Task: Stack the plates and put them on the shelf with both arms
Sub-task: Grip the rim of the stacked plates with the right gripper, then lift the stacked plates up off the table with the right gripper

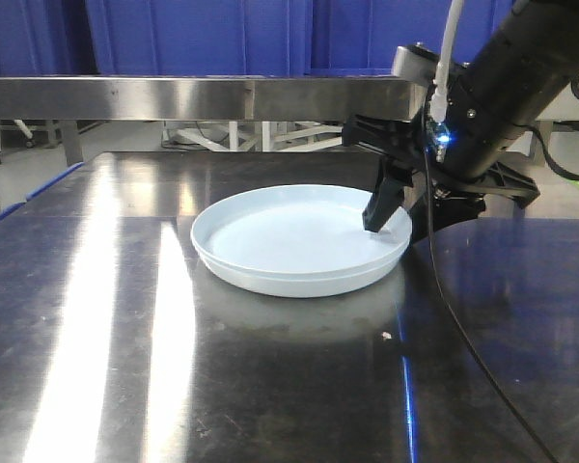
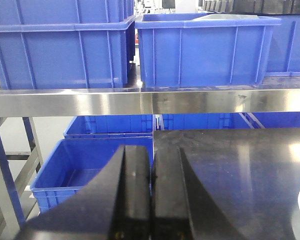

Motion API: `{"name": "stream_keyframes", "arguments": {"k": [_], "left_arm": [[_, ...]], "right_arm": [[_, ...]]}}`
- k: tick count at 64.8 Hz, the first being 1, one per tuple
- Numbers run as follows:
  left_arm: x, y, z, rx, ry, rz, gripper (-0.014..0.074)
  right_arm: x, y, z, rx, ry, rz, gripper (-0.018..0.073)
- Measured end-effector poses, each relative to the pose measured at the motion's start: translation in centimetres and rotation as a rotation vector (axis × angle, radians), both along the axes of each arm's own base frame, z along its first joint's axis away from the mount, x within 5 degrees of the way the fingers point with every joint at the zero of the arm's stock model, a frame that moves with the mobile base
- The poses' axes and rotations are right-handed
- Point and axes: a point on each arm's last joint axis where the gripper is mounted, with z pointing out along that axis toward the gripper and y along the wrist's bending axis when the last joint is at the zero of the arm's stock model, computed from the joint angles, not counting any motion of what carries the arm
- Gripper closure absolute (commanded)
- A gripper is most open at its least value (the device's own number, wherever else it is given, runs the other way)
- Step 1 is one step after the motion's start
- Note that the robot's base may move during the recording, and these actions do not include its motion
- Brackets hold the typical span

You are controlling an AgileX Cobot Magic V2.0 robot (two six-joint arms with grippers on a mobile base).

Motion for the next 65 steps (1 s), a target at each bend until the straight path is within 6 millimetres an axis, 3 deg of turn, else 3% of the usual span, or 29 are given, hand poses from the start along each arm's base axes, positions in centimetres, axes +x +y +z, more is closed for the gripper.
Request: {"name": "stream_keyframes", "arguments": {"k": [11, 27, 50, 65], "left_arm": [[0.0, 0.0, 0.0, 0.0, 0.0, 0.0, 0.0514], [0.0, 0.0, 0.0, 0.0, 0.0, 0.0, 0.0514], [0.0, 0.0, 0.0, 0.0, 0.0, 0.0, 0.0514], [0.0, 0.0, 0.0, 0.0, 0.0, 0.0, 0.0514]], "right_arm": [[0.1, 0.2, -0.2, -0.001, 0.001, 0.003, 0.0235], [0.3, 0.2, -0.4, -0.007, -0.006, -0.001, 0.0509], [0.1, 0.2, 0.2, 0.005, -0.02, -0.014, 0.051], [-0.8, -0.7, 4.6, -0.051, -0.245, 0.005, 0.051]]}}
